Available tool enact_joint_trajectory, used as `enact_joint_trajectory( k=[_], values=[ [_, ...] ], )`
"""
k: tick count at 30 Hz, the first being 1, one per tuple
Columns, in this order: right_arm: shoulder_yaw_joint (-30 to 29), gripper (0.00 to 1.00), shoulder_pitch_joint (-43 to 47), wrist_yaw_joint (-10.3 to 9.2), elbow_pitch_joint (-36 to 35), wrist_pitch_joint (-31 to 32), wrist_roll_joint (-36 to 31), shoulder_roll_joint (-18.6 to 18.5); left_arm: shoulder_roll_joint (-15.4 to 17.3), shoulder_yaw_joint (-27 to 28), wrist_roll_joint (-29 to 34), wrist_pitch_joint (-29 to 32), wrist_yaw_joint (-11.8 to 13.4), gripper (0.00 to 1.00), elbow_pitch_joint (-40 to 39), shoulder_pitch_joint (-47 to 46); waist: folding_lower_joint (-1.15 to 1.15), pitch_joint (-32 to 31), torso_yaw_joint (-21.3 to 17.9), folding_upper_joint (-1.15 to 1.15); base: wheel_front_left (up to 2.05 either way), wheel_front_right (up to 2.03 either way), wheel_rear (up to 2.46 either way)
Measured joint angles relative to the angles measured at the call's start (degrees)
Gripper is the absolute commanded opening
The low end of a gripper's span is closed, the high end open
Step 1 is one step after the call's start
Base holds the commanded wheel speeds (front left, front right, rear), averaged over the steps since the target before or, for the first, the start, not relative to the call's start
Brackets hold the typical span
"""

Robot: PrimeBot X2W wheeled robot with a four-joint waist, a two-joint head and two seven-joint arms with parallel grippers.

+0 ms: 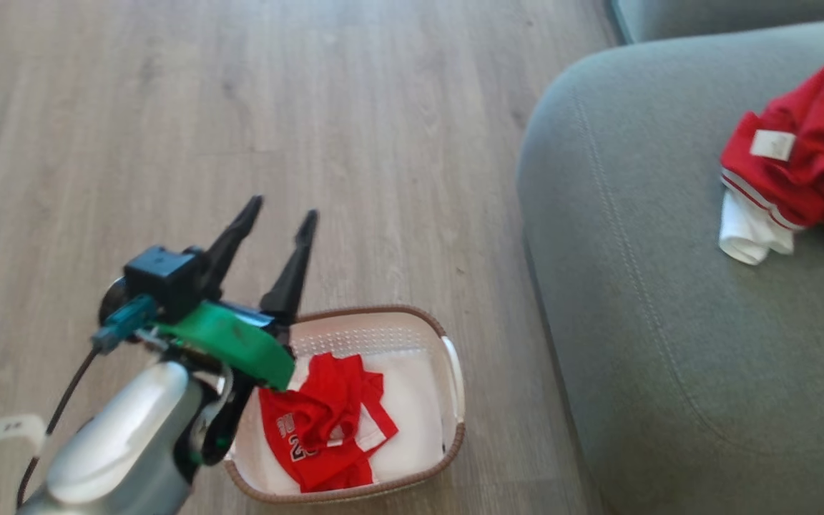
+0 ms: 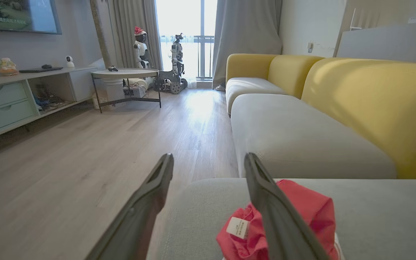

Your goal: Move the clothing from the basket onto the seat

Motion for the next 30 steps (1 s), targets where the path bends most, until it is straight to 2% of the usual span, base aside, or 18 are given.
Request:
enact_joint_trajectory(
  k=[5, 9, 14, 21, 30],
  values=[
    [-7.08, 1.0, 9.9, 0.0, -7.35, -0.04, -6.21, 8.15, 0.27, 4.22, 0.53, -0.01, 2.47, 1.0, -1.36, 4.25, 0.0, -1.44, 2.19, 0.0, 0.0, 0.0, 0.0],
    [-10.7, 1.0, 16.0, 0.0, -12.28, 0.9, -10.12, 14.71, 0.18, 7.22, 2.23, -0.02, 3.1, 1.0, -2.46, 8.23, 0.0, -2.28, 3.39, 0.0, 0.0, 0.0, 0.0],
    [-13.32, 1.0, 22.31, 0.0, -16.21, 0.93, -13.83, 20.75, -0.58, 11.21, 3.72, -0.02, 3.34, 1.0, -3.08, 13.16, 0.0, -3.22, 4.77, 0.0, 0.0, 0.0, 0.0],
    [-14.67, 1.0, 28.19, 0.0, -16.51, -1.64, -16.05, 26.75, -3.23, 17.47, 7.58, -0.02, 3.55, 1.0, -4.3, 19.11, 0.0, -4.54, 5.4, 0.0, 0.0, 0.0, 0.0],
    [-13.44, 1.0, 30.28, 0.0, -16.48, -4.53, -19.87, 30.65, -5.98, 22.57, 14.41, -0.02, 1.82, 1.0, -4.55, 24.24, 0.0, -4.92, 4.63, 0.0, 0.0, 0.0, 0.0]
  ],
)
